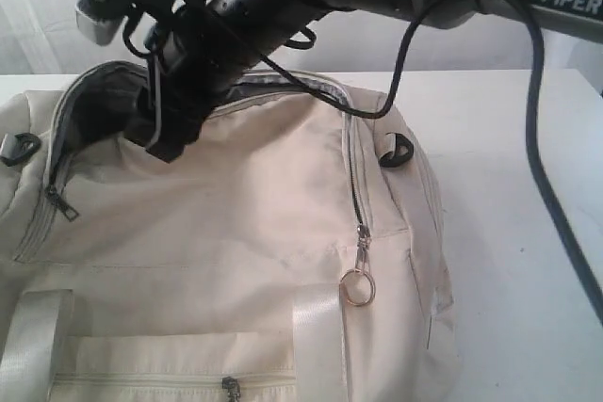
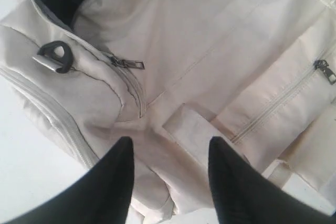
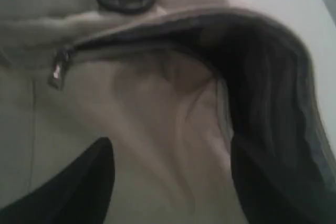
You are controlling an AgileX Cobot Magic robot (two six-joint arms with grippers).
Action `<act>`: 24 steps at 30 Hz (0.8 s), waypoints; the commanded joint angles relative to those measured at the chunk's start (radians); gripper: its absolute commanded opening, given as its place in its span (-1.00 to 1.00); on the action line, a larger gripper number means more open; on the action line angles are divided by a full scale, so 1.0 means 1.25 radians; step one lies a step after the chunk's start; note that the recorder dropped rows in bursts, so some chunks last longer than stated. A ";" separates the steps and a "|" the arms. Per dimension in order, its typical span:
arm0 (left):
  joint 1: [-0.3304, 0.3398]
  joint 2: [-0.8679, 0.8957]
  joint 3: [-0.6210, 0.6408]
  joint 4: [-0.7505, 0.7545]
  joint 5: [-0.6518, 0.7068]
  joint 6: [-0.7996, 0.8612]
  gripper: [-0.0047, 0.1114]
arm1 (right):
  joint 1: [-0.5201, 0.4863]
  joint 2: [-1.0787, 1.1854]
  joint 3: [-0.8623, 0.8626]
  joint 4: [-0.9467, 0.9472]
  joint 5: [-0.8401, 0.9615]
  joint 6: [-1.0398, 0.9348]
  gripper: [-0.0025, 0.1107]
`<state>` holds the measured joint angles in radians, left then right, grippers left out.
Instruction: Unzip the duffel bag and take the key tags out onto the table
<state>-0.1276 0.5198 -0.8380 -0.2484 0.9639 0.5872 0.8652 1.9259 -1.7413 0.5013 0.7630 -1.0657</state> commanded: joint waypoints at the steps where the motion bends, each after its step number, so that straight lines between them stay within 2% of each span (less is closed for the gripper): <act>1: -0.002 -0.074 -0.011 -0.015 0.033 -0.011 -0.07 | -0.006 0.032 -0.002 -0.102 0.011 0.030 0.08; 4: -0.002 -0.115 -0.011 -0.015 0.045 -0.024 -0.07 | 0.005 0.075 -0.002 -0.195 -0.073 0.027 0.08; 8: -0.002 -0.149 -0.011 -0.012 0.047 -0.029 -0.07 | 0.022 0.107 -0.002 -0.211 -0.175 0.027 0.08; 15: -0.002 -0.155 -0.011 -0.009 0.060 -0.029 -0.07 | 0.063 0.108 -0.002 -0.208 -0.230 0.025 0.08; 20: -0.002 -0.155 -0.011 -0.007 0.060 -0.029 -0.07 | 0.072 0.123 -0.002 -0.230 -0.333 0.002 0.08; 24: -0.002 -0.155 -0.011 -0.003 0.060 -0.029 -0.07 | 0.072 0.141 -0.002 -0.280 -0.311 0.002 0.08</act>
<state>-0.1276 0.3335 -0.8468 -0.2491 1.0288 0.5590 0.9573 2.0850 -1.7413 0.1965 0.3675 -1.0566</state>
